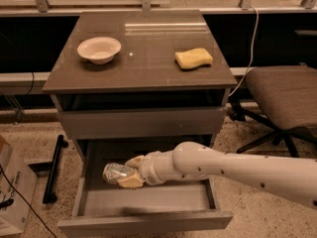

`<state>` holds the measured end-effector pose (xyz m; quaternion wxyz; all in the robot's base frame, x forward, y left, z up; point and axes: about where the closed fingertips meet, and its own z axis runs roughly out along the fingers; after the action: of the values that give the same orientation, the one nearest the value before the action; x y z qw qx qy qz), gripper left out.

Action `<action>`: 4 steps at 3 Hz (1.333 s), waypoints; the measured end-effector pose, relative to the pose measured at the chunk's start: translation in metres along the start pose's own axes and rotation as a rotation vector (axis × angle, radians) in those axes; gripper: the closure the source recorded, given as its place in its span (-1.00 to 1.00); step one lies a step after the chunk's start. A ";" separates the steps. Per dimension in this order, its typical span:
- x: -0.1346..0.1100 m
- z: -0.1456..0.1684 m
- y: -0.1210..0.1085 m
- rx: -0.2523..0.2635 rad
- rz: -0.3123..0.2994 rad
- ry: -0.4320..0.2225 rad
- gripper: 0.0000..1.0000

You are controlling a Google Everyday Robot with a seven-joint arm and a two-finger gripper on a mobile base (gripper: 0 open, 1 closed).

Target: Pick 7up can from middle drawer and place on counter

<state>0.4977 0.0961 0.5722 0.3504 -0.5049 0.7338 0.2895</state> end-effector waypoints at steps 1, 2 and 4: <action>-0.084 -0.107 -0.013 0.045 -0.058 -0.029 1.00; -0.142 -0.168 -0.019 0.060 -0.109 0.009 1.00; -0.233 -0.241 -0.049 0.130 -0.186 0.031 1.00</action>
Offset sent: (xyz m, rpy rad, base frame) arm 0.0123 -0.0833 0.3052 -0.1174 -0.1207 0.0778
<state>0.5473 0.0180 0.8981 0.3966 -0.5514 0.7063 0.1996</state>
